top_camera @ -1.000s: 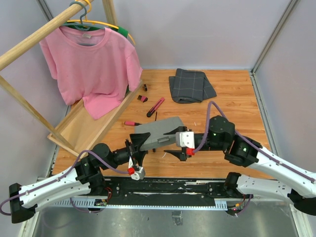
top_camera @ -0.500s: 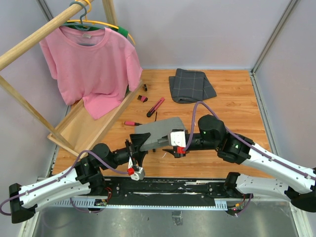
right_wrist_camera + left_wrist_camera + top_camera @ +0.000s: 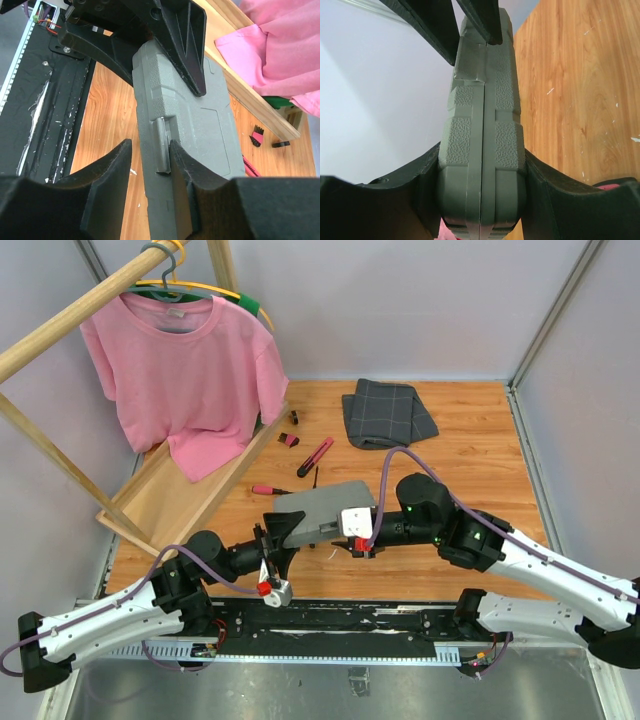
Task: Sort the tools into containers
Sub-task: Open the storage box at the center of the board.
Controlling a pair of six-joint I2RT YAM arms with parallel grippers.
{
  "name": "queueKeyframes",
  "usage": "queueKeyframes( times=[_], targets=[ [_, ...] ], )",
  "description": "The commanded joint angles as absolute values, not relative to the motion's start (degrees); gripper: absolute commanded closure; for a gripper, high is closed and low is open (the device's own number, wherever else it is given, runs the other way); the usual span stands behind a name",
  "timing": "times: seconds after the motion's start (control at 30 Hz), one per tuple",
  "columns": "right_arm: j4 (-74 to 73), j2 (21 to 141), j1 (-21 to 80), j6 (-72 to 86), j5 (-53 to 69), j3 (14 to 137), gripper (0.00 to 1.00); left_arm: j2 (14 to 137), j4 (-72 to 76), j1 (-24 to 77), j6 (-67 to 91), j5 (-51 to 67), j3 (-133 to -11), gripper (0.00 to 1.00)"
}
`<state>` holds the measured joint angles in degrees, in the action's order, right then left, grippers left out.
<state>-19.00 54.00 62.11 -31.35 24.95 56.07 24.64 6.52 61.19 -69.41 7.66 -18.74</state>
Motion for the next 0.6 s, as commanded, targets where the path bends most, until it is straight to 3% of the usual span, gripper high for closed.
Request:
queueKeyframes(
  times=[0.0, 0.23, 0.4, 0.47, 0.57],
  targets=[
    [-21.8, 55.1, 62.8, -31.0, 25.3, 57.3, 0.64, 23.7, 11.7, 61.2, -70.2, 8.1, -19.8, 1.0],
    [-23.9, 57.7, 62.8, -31.8, 23.8, 59.3, 0.78, 23.7, 11.9, 61.2, -69.9, 7.7, -19.8, 1.0],
    [-24.4, 57.7, 62.8, -31.0, 22.9, 59.8, 0.97, 23.6, 12.4, 61.1, -69.4, 7.4, -19.6, 1.0],
    [-24.1, 57.3, 62.8, -30.3, 21.9, 59.8, 0.99, 23.3, 13.6, 61.2, -69.1, 7.1, -18.8, 0.99],
    [-23.8, 56.9, 62.8, -29.7, 20.3, 59.7, 0.99, 22.6, 15.3, 61.1, -68.5, 7.1, -17.7, 0.91]
  ],
)
